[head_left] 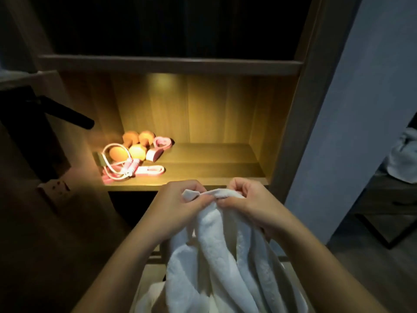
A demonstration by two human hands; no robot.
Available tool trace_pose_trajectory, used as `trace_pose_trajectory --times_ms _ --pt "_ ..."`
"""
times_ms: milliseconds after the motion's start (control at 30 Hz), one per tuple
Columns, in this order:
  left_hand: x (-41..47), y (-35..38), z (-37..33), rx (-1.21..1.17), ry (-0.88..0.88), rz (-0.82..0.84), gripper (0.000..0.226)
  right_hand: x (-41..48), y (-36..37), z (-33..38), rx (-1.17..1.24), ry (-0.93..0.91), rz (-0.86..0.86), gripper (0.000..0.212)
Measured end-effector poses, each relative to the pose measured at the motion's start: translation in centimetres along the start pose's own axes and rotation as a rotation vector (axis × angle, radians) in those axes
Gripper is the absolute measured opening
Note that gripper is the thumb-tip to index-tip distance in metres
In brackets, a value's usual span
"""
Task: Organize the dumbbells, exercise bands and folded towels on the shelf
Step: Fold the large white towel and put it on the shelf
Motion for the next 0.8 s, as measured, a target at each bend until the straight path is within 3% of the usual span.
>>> trace_pose_trajectory --times_ms 167,233,300,333,433,567,633,800 --pt "1.0 -2.8 6.0 0.208 -0.181 -0.164 0.016 -0.2 -0.7 -4.2 -0.135 0.079 0.120 0.034" --pt "1.3 -3.0 9.1 0.398 -0.312 -0.123 0.016 -0.9 -1.0 -6.4 -0.064 0.142 0.140 0.036" --pt "1.4 -1.9 9.8 0.541 -0.315 -0.086 0.001 -1.3 -0.3 -7.7 -0.014 0.156 0.173 0.034" --pt "1.4 -0.9 8.9 0.560 -0.258 -0.074 0.015 -1.3 0.4 -8.1 0.000 0.153 0.194 0.031" --pt "1.5 3.5 5.3 0.464 -0.039 0.060 0.039 -1.1 2.3 -8.6 0.045 0.140 0.234 0.021" --pt "1.6 8.4 5.3 0.363 -0.003 0.302 0.023 -1.2 1.9 -9.1 0.070 0.130 0.177 0.022" --pt "1.7 9.0 7.0 0.301 -0.083 0.308 0.012 -1.7 1.4 -10.0 0.058 0.151 0.170 0.023" --pt "0.8 7.3 10.3 0.279 -0.178 0.129 0.021 -3.1 1.2 -13.9 -0.261 0.245 0.271 0.019"
Point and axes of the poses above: each hand's wrist, its own x-axis towards the middle knuckle, its own y-axis out of the palm, z = x × y, the point moved 10 cm from there along x, towards the middle knuckle, and after that the axes turned 9 degrees about -y, right-handed, at the moved point
